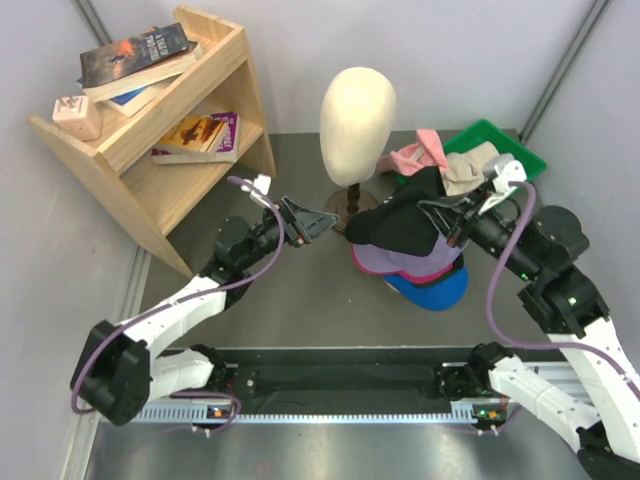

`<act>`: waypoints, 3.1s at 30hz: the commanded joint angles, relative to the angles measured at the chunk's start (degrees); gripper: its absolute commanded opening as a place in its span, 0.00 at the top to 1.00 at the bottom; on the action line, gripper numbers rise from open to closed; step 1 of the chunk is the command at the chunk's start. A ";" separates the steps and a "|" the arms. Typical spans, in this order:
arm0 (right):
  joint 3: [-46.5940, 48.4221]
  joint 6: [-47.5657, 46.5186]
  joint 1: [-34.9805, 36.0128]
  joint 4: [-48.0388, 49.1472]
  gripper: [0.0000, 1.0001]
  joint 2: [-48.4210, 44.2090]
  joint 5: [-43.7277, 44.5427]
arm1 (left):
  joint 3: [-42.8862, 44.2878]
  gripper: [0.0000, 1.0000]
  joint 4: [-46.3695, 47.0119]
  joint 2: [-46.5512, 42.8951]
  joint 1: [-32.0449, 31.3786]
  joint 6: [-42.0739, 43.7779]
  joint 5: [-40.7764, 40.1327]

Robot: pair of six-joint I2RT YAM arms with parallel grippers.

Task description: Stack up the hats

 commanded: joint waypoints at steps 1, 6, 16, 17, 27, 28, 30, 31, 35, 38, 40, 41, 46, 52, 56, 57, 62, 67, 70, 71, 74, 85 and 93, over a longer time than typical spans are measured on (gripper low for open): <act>-1.03 -4.39 0.58 -5.67 1.00 -5.11 11.14 | 0.35 0.09 11.47 4.54 -1.80 -4.20 5.81; -3.76 -4.30 0.49 -6.30 1.00 -6.62 14.67 | 2.81 0.11 11.22 8.41 -5.92 -3.60 5.91; -5.26 -3.78 0.49 -7.00 1.00 -6.79 15.99 | 3.78 0.17 19.47 13.16 -7.51 -7.46 5.64; -5.26 -3.78 0.49 -7.18 1.00 -6.97 15.99 | 4.04 0.17 20.00 13.51 -7.51 -7.81 5.55; -5.43 -3.25 0.49 -8.68 1.00 -8.99 18.18 | 5.62 0.29 23.78 18.43 -8.65 -9.66 5.91; -5.43 -3.16 0.49 -8.68 1.00 -9.08 18.36 | 5.80 0.32 24.65 18.61 -8.83 -9.83 5.82; -5.34 -3.07 0.49 -8.94 1.00 -9.08 18.62 | 6.32 0.41 25.45 19.22 -9.44 -10.10 5.91; -5.34 -2.90 0.58 -8.94 1.00 -9.25 18.71 | 6.59 0.46 25.63 19.31 -9.53 -10.10 5.82; -4.73 -2.72 0.49 -9.38 1.00 -9.43 19.94 | 6.42 0.70 26.24 19.31 -9.71 -10.19 5.29; -4.20 -2.63 0.49 -9.90 1.00 -9.52 21.08 | 5.80 0.82 26.86 19.23 -9.71 -10.45 4.85; -3.94 -2.63 0.41 -10.34 1.00 -9.52 21.61 | 5.71 0.88 27.56 19.23 -9.62 -10.63 5.03; -3.41 -2.72 0.49 -10.43 1.00 -9.52 22.05 | 5.62 0.96 27.82 19.31 -9.62 -10.63 5.11; -1.66 -2.72 0.58 -9.73 1.00 -9.00 22.40 | 4.40 1.00 29.23 18.44 -9.71 -10.54 4.33; -1.56 -2.46 0.49 -8.15 0.92 -7.24 23.98 | -0.96 1.00 30.63 15.19 -9.80 -10.19 -1.29; -3.14 -1.50 0.58 -6.22 0.32 -6.09 25.12 | -5.01 1.00 33.97 14.13 -9.97 -11.42 -4.72; -3.41 -1.23 0.49 -6.13 0.23 -5.92 25.21 | -5.88 1.00 34.24 14.04 -9.89 -11.68 -5.16; -3.67 -0.44 0.49 -5.69 0.00 -4.95 26.09 | -8.43 1.00 41.51 16.40 -10.06 -14.23 -6.13; -4.46 1.49 0.58 -5.25 0.00 -5.12 29.51 | -11.77 1.00 45.93 16.94 -9.89 -14.15 -8.50; -4.90 2.64 0.49 -5.25 0.00 -4.95 32.15 | -12.48 1.00 42.61 13.88 -9.27 -13.27 -9.39; -4.99 2.81 0.49 -5.33 0.00 -4.60 32.25 | -12.66 1.00 41.03 12.82 -9.18 -12.74 -9.56; -5.60 3.52 0.49 -4.46 0.00 -4.07 32.07 | -13.36 1.00 35.49 8.08 -9.09 -10.28 -10.44; -8.95 7.12 0.49 0.38 0.02 -4.68 29.26 | -10.74 1.00 22.20 -2.31 -8.57 -4.65 -12.12; -5.97 6.16 0.41 -0.76 0.02 -7.85 32.24 | 1.48 1.00 23.34 4.98 -9.35 -4.83 -3.33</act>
